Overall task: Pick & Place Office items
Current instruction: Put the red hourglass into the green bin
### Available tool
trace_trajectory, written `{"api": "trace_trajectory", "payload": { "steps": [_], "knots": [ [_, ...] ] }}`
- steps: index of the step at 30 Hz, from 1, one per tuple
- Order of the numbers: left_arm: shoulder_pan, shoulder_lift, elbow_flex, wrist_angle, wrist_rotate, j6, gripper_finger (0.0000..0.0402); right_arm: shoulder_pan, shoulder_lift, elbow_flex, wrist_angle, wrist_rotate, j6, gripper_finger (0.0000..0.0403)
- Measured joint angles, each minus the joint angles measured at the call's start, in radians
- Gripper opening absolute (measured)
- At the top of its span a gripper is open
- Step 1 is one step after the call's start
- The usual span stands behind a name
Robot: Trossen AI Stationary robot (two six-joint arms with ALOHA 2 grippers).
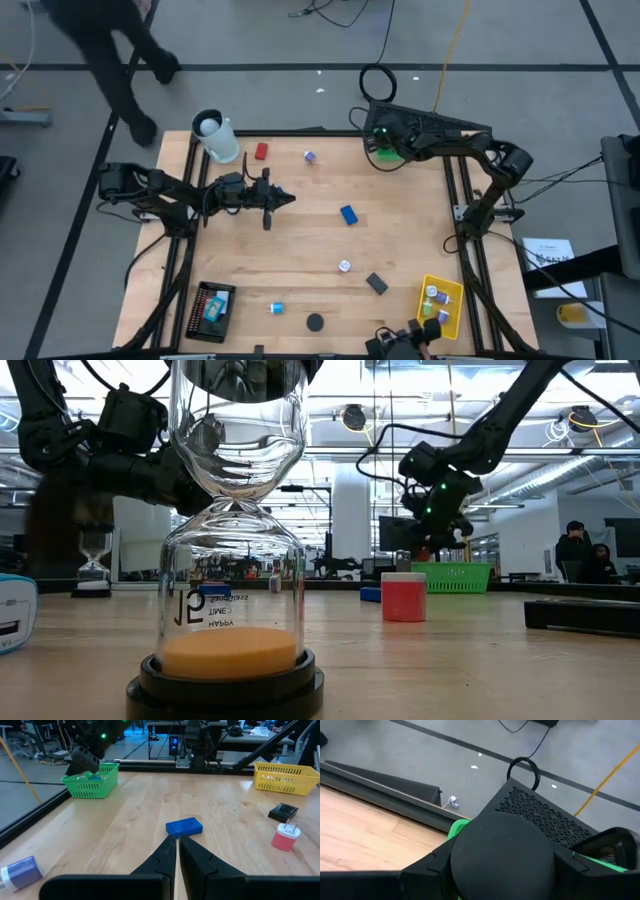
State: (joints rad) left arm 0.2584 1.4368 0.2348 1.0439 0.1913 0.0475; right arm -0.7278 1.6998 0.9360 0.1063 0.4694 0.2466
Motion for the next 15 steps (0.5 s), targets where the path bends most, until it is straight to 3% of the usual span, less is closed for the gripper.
{"api": "trace_trajectory", "payload": {
  "steps": [11, 15],
  "knots": [
    [0.000, 0.000, 0.000, 0.000, 0.000, 0.000, 0.0026, 0.000, 0.004, 0.000, 0.010, 0.008, -0.007, 0.0249],
    [0.000, 0.000, 0.000, 0.000, 0.000, 0.000, 0.0026, 0.008, 0.004, 0.000, 0.010, 0.061, -0.052, 0.0261]
  ]
}}
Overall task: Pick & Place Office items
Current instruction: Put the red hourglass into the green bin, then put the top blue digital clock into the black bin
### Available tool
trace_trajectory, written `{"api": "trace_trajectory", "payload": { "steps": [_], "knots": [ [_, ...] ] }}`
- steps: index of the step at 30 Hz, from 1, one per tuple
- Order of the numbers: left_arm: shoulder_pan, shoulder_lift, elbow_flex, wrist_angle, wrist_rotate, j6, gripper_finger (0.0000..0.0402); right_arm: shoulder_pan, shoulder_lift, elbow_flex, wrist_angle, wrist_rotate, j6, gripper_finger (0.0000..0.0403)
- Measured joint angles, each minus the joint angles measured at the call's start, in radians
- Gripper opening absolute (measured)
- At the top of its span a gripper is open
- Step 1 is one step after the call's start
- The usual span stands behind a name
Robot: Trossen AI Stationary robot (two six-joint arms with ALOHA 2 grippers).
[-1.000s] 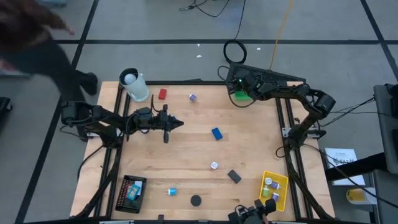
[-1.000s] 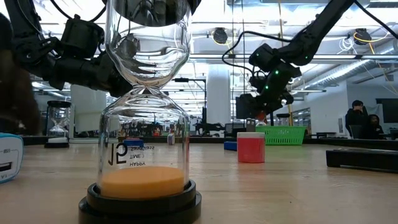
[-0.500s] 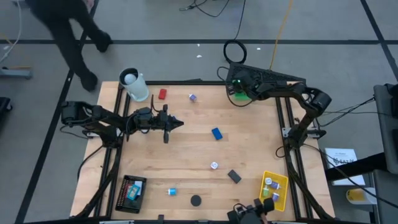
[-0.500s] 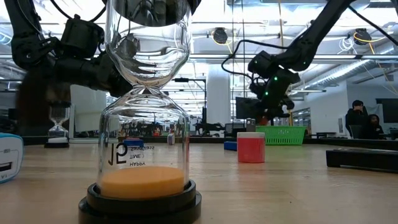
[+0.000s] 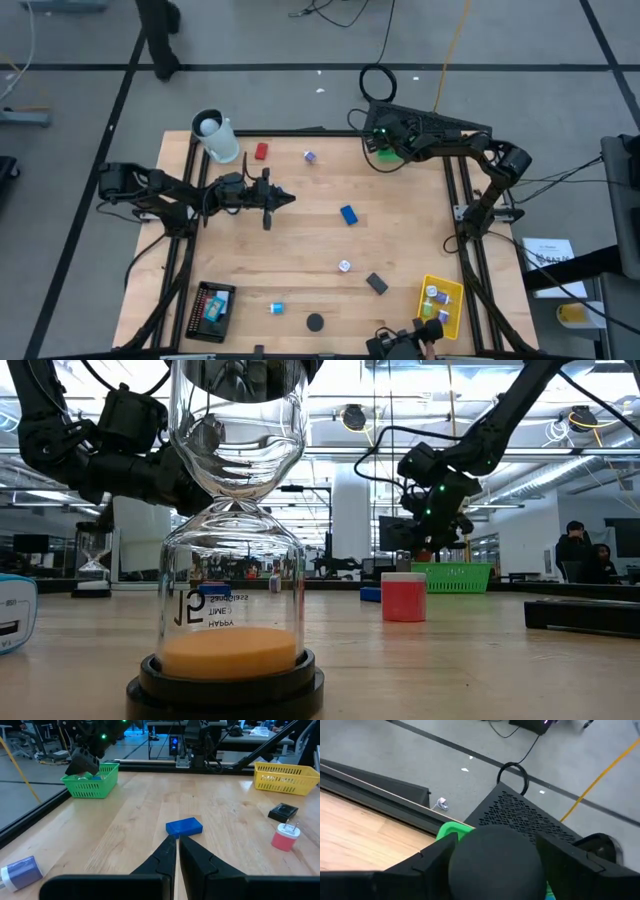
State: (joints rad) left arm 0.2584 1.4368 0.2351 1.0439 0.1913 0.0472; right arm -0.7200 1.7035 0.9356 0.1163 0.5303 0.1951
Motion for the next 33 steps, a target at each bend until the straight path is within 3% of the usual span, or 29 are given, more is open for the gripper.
{"api": "trace_trajectory", "payload": {
  "steps": [12, 17, 21, 24, 28, 33],
  "knots": [
    [0.000, 0.000, 0.000, 0.000, 0.000, 0.000, 0.0026, 0.013, -0.088, -0.001, 0.007, 0.023, -0.017, 0.0274],
    [0.000, 0.000, 0.000, -0.002, 0.000, -0.006, 0.0026, 0.050, -0.176, -0.001, -0.038, 0.022, -0.048, 0.0257],
    [0.000, 0.000, 0.000, -0.002, -0.009, -0.010, 0.0026, 0.117, -0.242, -0.006, -0.128, 0.020, -0.073, 0.0213],
    [0.000, 0.000, 0.000, -0.002, -0.013, -0.016, 0.0026, 0.189, -0.283, -0.070, -0.099, 0.017, -0.113, 0.0162],
    [-0.005, 0.000, 0.000, -0.002, -0.009, -0.024, 0.0026, 0.301, -0.344, -0.218, 0.091, -0.046, -0.163, 0.0090],
    [-0.026, 0.000, 0.000, 0.009, -0.011, -0.022, 0.0026, 0.429, -0.407, -0.427, 0.442, -0.267, -0.193, 0.0013]
  ]
}}
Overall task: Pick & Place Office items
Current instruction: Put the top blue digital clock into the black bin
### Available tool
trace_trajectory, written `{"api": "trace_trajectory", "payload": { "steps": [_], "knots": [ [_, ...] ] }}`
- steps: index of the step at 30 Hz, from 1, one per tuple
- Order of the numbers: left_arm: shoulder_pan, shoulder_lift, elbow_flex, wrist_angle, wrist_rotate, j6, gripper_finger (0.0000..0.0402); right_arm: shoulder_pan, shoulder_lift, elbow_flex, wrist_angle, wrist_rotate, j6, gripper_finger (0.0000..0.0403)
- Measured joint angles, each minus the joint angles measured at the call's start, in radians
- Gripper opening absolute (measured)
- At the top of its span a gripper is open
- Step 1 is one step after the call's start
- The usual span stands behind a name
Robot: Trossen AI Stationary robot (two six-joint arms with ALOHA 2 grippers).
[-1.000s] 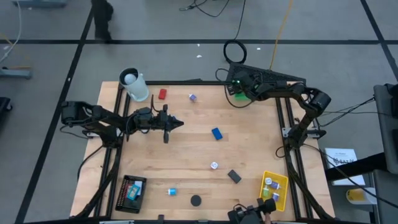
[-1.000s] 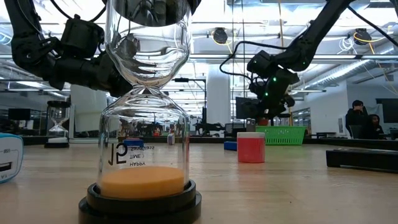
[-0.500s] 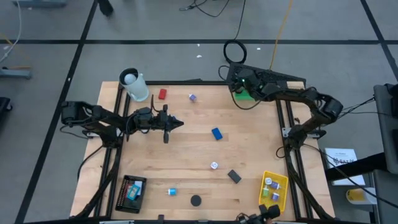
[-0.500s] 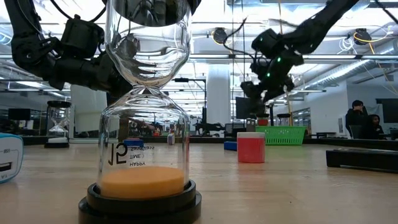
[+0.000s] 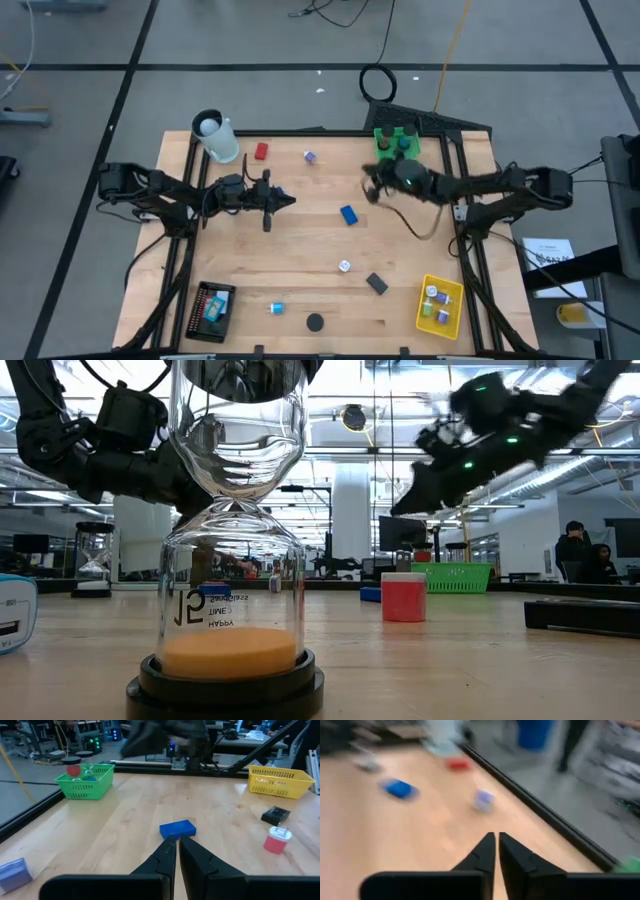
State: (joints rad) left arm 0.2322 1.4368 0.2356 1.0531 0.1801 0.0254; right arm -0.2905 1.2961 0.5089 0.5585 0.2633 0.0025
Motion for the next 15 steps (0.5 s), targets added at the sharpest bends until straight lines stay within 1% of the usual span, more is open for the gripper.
{"api": "trace_trajectory", "payload": {
  "steps": [2, 4, 7, 9, 15],
  "knots": [
    [-0.006, 0.000, 0.000, 0.001, -0.020, -0.005, 0.0026, 0.042, -0.011, -0.069, 0.153, -0.030, 0.000, 0.0005],
    [-0.010, 0.000, 0.000, 0.003, -0.051, -0.008, 0.0026, 0.080, -0.012, -0.128, 0.284, -0.030, 0.005, 0.0012],
    [-0.019, 0.000, 0.000, -0.001, -0.079, -0.008, 0.0026, 0.123, -0.012, -0.202, 0.420, -0.031, 0.011, 0.0019],
    [-0.029, 0.000, 0.000, 0.000, -0.087, -0.003, 0.0026, 0.144, -0.012, -0.237, 0.487, -0.030, 0.011, 0.0018],
    [-0.075, 0.000, 0.016, -0.005, -0.182, 0.029, 0.0026, 0.163, -0.012, -0.287, 0.593, -0.030, 0.011, 0.0005]
  ]
}}
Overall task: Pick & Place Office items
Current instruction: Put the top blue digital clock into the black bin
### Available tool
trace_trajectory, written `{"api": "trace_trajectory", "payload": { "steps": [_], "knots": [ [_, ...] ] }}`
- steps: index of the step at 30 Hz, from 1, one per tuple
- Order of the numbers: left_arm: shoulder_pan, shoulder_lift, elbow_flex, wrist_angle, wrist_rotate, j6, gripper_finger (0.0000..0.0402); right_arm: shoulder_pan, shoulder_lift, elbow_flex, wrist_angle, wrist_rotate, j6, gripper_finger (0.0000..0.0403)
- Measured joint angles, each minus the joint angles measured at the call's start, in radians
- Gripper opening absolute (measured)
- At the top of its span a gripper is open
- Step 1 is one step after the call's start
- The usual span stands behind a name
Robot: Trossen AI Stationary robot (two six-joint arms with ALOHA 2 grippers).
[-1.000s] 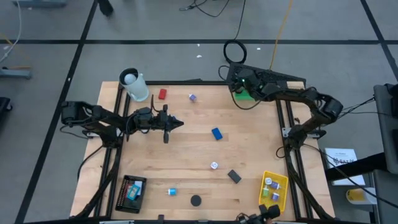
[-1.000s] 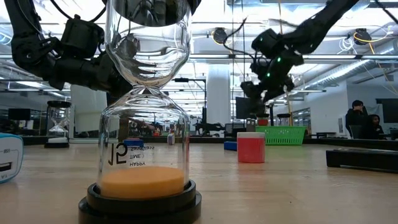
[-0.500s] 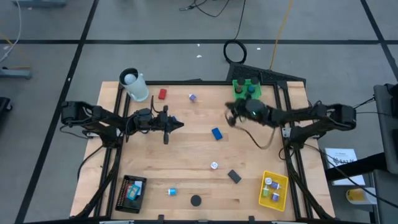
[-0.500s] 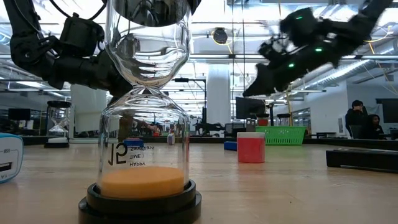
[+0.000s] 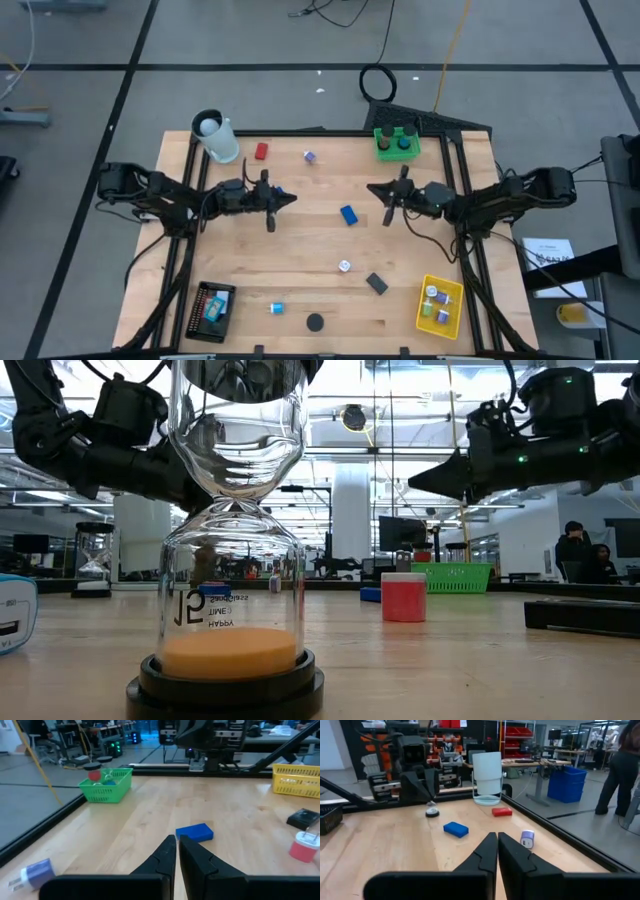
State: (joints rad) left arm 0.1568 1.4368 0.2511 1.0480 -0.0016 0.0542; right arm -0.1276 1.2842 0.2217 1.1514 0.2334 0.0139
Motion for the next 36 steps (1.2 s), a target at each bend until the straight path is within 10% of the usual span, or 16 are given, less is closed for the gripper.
{"api": "trace_trajectory", "payload": {
  "steps": [24, 36],
  "knots": [
    [-0.151, 0.000, 0.172, -0.294, -0.134, -0.059, 0.0026, -0.001, 0.000, -0.006, -0.001, 0.000, 0.000, 0.0004],
    [-0.331, -0.094, 0.349, -0.867, -0.241, -0.114, 0.0026, -0.001, 0.001, -0.005, -0.016, 0.000, 0.000, 0.0004]
  ]
}}
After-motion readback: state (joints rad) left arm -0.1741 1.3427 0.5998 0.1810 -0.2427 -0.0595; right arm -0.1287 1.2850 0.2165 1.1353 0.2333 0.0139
